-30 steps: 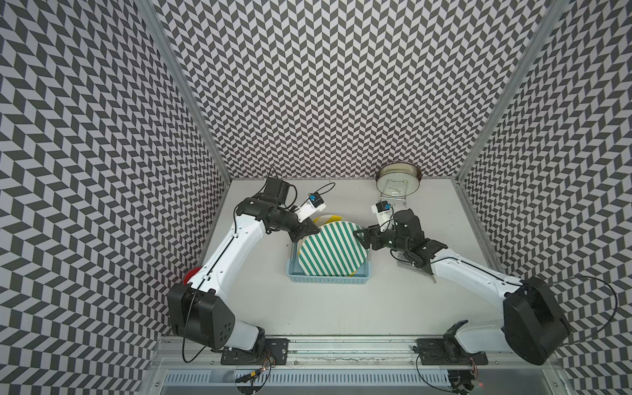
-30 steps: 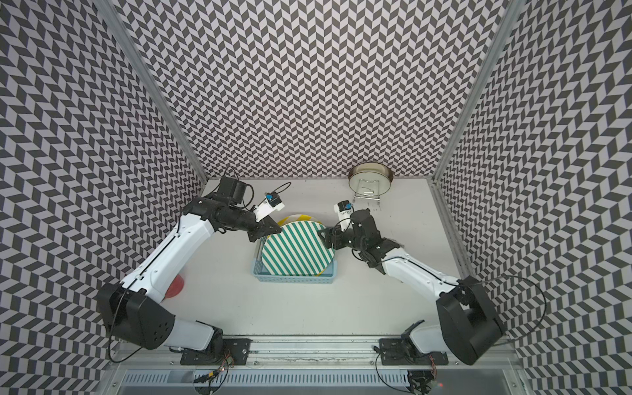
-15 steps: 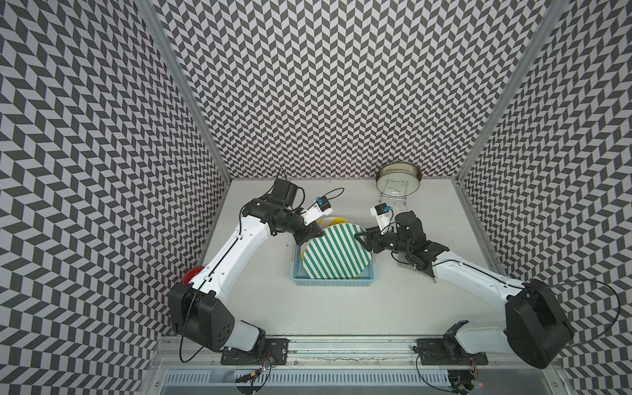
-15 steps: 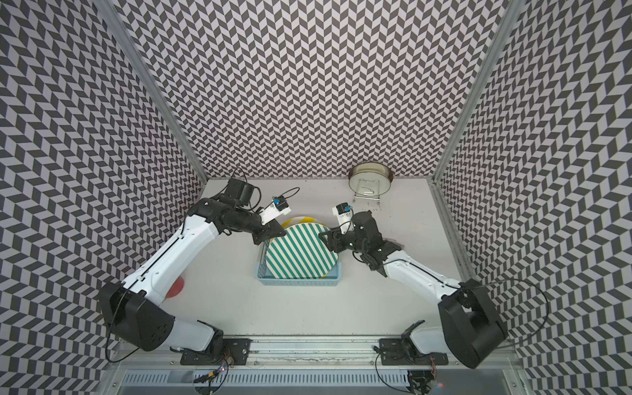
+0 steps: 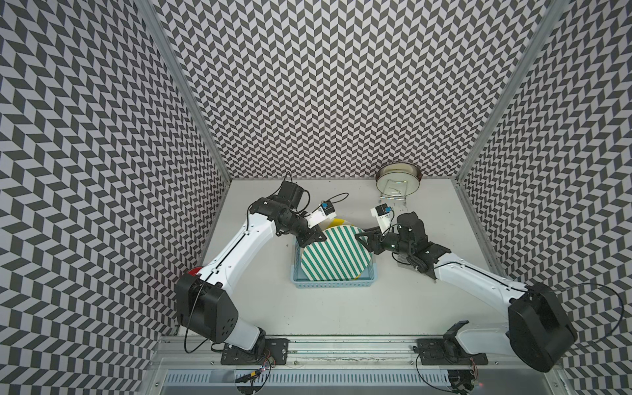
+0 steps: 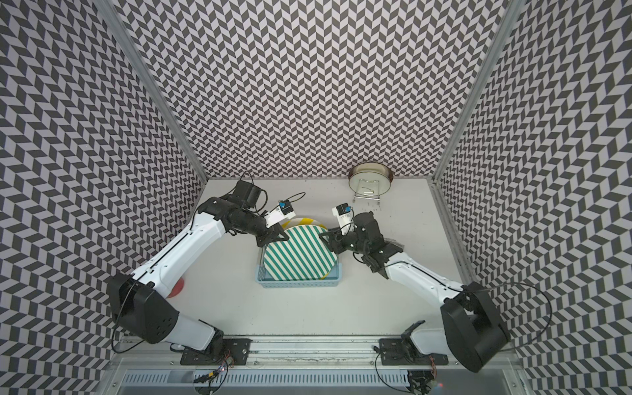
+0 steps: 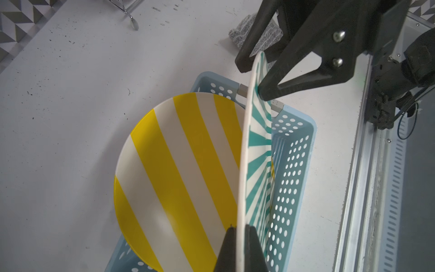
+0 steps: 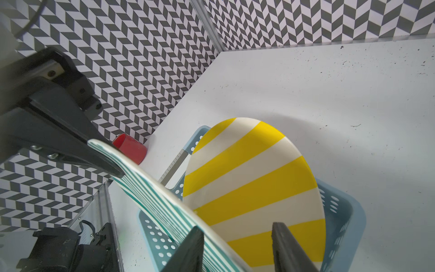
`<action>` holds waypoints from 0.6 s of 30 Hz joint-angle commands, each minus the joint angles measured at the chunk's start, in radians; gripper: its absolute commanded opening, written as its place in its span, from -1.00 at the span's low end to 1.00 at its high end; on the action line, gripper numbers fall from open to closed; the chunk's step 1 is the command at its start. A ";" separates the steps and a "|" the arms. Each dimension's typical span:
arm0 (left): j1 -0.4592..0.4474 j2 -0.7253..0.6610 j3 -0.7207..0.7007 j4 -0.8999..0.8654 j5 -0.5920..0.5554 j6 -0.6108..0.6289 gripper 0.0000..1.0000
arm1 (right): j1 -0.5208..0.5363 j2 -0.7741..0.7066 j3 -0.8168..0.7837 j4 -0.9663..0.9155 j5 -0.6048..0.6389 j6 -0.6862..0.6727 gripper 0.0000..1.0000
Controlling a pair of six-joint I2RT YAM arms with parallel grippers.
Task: Wipe the wet plate dry
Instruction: Pick up the plate from the bin.
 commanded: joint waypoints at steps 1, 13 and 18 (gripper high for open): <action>-0.031 0.003 0.012 -0.043 0.015 0.051 -1.00 | -0.003 -0.034 -0.007 0.071 0.074 0.021 0.05; -0.013 -0.051 0.189 -0.020 0.006 -0.067 -1.00 | -0.046 -0.271 -0.021 0.008 0.433 0.129 0.34; 0.064 -0.052 0.273 0.004 0.042 -0.121 -1.00 | -0.109 -0.280 0.016 -0.187 0.647 0.229 0.40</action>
